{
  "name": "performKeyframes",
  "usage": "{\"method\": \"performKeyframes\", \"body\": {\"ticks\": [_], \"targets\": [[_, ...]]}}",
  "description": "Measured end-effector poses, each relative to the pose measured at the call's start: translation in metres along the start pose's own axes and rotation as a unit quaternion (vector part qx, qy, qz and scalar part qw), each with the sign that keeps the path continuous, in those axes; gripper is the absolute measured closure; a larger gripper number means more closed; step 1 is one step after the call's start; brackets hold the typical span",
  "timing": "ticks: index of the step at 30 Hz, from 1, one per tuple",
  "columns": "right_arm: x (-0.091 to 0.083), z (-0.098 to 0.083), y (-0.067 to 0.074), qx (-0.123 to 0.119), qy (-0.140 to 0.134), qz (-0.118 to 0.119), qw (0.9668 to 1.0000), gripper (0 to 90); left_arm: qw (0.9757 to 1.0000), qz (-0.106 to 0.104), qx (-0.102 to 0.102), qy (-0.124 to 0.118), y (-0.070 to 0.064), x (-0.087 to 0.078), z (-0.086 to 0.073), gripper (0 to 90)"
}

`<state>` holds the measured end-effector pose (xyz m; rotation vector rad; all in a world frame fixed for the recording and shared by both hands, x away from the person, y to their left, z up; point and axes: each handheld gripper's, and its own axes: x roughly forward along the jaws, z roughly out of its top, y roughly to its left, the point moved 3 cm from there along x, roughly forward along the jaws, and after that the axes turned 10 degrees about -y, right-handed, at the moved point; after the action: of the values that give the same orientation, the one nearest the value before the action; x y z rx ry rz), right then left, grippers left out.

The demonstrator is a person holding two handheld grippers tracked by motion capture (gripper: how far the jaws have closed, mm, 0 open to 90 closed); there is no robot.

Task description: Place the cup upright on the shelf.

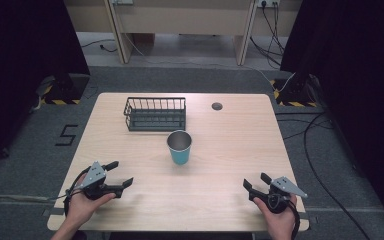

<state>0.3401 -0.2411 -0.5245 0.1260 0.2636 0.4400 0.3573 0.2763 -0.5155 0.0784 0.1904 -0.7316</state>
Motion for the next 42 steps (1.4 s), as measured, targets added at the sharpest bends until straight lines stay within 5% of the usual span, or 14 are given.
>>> {"method": "performKeyframes", "body": {"ticks": [7, 21, 28, 31, 42], "targets": [[0.000, 0.000, 0.000, 0.002, -0.001, -0.001, 1.0000, 22.7, 0.9993, -0.015, -0.031, -0.012, -0.002, 0.008, 0.000, 14.4], [0.000, 0.000, -0.001, 0.000, -0.002, -0.003, 1.0000, 22.7, 0.9987, -0.040, -0.006, -0.030, -0.018, 0.034, 0.019, 14.3], [0.000, 0.000, -0.001, 0.002, 0.000, -0.001, 1.0000, 22.6, 0.9982, -0.046, -0.015, -0.037, -0.021, 0.044, 0.024, 14.3], [0.000, 0.000, -0.001, 0.001, -0.001, -0.003, 1.0000, 22.7, 0.9973, -0.050, -0.034, -0.041, -0.022, 0.050, 0.027, 14.3], [0.000, 0.000, -0.001, 0.004, -0.001, -0.001, 1.0000, 22.6, 0.9979, -0.052, -0.004, -0.038, -0.029, 0.070, 0.034, 14.3]]}}
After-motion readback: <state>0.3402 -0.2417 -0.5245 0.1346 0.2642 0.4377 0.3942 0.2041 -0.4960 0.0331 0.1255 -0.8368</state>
